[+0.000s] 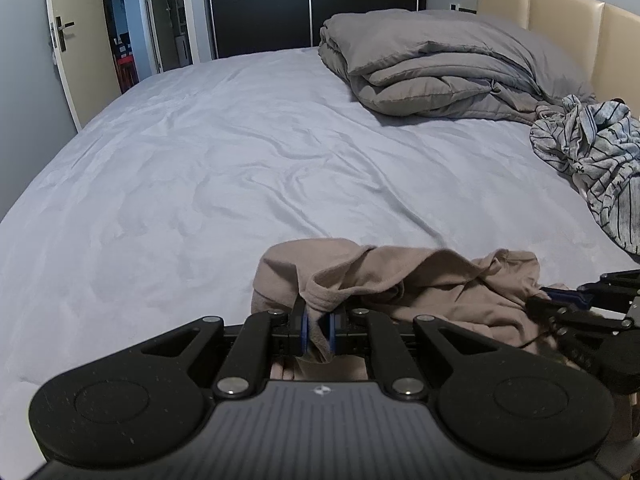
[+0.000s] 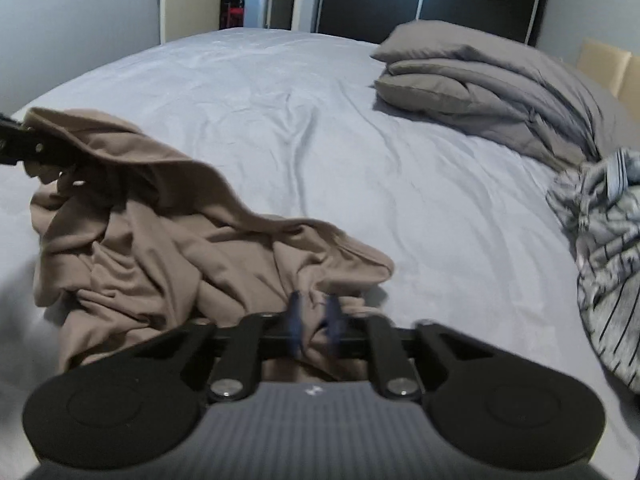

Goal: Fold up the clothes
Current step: 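Lift the beige garment high with both grippers to shake it out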

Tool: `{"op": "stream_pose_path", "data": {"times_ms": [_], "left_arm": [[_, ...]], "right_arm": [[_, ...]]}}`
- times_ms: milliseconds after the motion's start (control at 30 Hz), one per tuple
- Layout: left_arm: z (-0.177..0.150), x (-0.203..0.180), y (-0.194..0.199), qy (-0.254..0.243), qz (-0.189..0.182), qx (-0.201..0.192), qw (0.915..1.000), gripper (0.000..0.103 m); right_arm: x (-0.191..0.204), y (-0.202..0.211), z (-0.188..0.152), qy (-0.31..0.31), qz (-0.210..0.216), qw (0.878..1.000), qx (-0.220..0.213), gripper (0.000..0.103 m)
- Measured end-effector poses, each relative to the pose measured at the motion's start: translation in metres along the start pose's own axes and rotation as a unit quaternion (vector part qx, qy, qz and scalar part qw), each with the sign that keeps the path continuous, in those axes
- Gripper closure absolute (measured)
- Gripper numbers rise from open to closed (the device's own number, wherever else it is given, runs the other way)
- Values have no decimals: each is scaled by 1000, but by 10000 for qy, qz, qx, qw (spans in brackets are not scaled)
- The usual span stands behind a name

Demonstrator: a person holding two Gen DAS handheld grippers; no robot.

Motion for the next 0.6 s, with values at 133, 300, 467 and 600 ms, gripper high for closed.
{"op": "stream_pose_path", "data": {"times_ms": [133, 300, 467, 600], "left_arm": [[11, 2, 10, 32, 97, -225, 9997, 97], [36, 9, 50, 216, 169, -864, 9959, 97], [69, 5, 120, 294, 34, -1706, 9849, 98], [104, -4, 198, 304, -140, -2537, 9667, 98]], "right_arm": [[-21, 25, 13, -20, -325, 9988, -376, 97], [-64, 83, 38, -192, -1049, 9888, -1049, 98], [-96, 165, 73, -189, -1538, 9681, -1967, 98], [-110, 242, 104, 71, -1792, 9447, -2745, 98]]}}
Point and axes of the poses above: each gripper's, at about its wrist camera, not at the fingertips, and y roughly against the way its jaws point, x to its left, z to its top, the point moved 9 cm from there along -y, roughly the way its jaws point, and after that the axes turned 8 degrees about y, right-handed, at the moved point
